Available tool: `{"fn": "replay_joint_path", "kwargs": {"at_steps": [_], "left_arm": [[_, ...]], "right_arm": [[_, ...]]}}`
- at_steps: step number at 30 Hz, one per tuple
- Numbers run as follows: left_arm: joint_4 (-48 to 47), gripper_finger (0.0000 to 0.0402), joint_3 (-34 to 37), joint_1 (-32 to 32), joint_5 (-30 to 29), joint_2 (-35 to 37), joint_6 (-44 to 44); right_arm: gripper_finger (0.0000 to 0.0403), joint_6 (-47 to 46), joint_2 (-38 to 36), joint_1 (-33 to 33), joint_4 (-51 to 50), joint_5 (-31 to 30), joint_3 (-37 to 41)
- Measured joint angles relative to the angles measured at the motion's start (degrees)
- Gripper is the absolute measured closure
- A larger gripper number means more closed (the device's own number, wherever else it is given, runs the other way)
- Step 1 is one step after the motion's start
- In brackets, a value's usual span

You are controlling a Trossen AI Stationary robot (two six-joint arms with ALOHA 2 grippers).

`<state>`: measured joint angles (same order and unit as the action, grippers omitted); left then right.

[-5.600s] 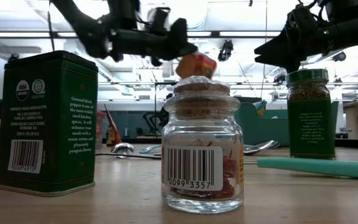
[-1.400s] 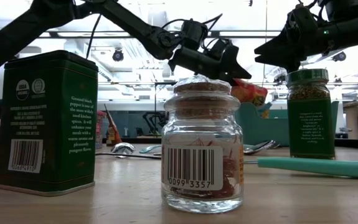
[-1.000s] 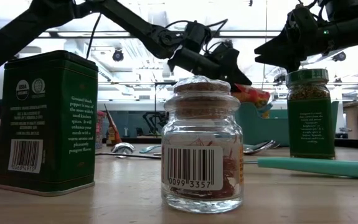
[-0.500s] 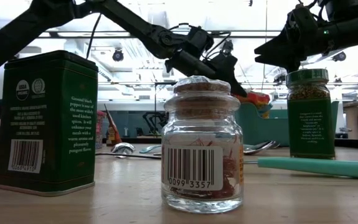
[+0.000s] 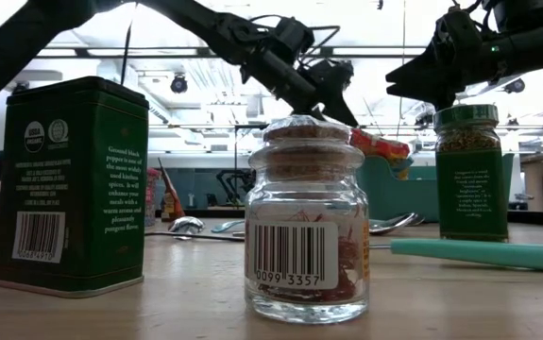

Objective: Pick & Place Food Item
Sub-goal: Put the orange noodle pack into the green bin

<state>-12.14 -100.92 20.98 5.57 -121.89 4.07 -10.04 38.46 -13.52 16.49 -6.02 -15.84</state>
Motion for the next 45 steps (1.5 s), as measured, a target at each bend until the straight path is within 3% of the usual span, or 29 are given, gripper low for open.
{"fn": "replay_joint_path", "kwargs": {"at_steps": [4,8,11,15,20,24,29,35,45], "left_arm": [[-0.2,0.0126,0.0,0.0,0.5,1.1,-1.4],[-0.3,0.0126,0.0,0.0,7.6,2.6,-6.7],[2.8,0.0126,2.6,0.5,9.1,5.5,-6.7],[15.8,0.0126,15.5,1.3,8.4,12.7,-6.7],[36.1,0.0126,36.3,1.0,3.4,27.3,-6.8],[41.6,0.0126,49.4,1.2,-1.1,37.6,-6.8],[44.3,0.0126,58.9,1.0,-4.1,47.1,-6.0],[47.4,0.0126,64.6,1.1,-6.4,51.5,-5.6],[47.0,0.0126,64.8,1.1,-6.4,52.4,-5.6]], "right_arm": [[0.0216,0.0,0.0,0.0,0.0,0.0,0.0],[0.0216,0.1,0.0,0.0,0.0,0.0,0.0],[0.0216,0.1,0.0,0.0,0.0,0.0,0.0],[0.0216,0.1,0.0,0.0,0.0,0.0,0.0],[0.0216,0.0,0.0,0.0,0.0,0.0,0.0],[0.0216,0.0,0.0,0.0,0.0,0.0,0.0],[0.0216,0.0,0.0,0.0,0.0,0.0,0.0],[0.0216,0.1,0.0,0.0,0.0,0.0,0.0],[0.0216,0.1,0.0,0.0,0.0,0.0,0.0]]}}
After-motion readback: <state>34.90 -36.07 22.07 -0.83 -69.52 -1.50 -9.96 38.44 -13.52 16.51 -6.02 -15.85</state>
